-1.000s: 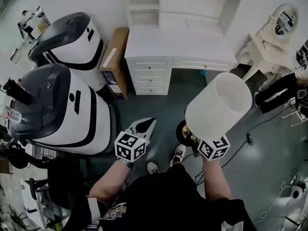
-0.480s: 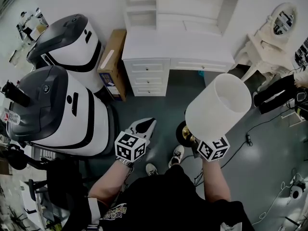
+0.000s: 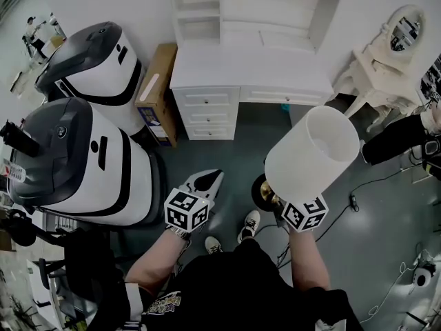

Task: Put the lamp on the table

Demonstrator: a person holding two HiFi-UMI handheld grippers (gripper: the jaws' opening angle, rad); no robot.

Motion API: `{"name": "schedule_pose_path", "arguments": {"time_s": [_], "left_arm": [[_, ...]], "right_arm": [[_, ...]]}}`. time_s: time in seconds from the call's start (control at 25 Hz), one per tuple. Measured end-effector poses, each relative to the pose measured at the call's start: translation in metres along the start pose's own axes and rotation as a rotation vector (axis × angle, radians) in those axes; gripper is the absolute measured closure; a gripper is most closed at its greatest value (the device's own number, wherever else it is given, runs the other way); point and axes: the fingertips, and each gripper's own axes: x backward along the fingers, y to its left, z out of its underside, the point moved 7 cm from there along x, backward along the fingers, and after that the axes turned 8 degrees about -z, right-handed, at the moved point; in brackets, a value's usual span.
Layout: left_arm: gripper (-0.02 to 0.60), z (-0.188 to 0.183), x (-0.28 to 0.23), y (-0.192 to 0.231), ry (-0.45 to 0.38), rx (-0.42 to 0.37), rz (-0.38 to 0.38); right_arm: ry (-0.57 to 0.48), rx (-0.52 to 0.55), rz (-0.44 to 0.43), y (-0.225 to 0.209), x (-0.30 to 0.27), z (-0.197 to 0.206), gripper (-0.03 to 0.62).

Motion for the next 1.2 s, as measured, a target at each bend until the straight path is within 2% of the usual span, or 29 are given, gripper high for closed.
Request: {"name": "schedule_pose_path", "arguments": {"time_s": [0.56, 1.2], "left_arm": [[0.575, -0.015, -0.046, 0.007, 0.017, 0.013, -0.013], [0.575, -0.050, -0.146, 0.002, -0.005, 0.038, -0.112]], "right_arm": [[0.020, 0.000, -0.019, -0.046, -0.025, -0.014, 0.505], [0.031, 0.027, -0.135, -0.155, -0.069, -0.048, 0.505]]}}
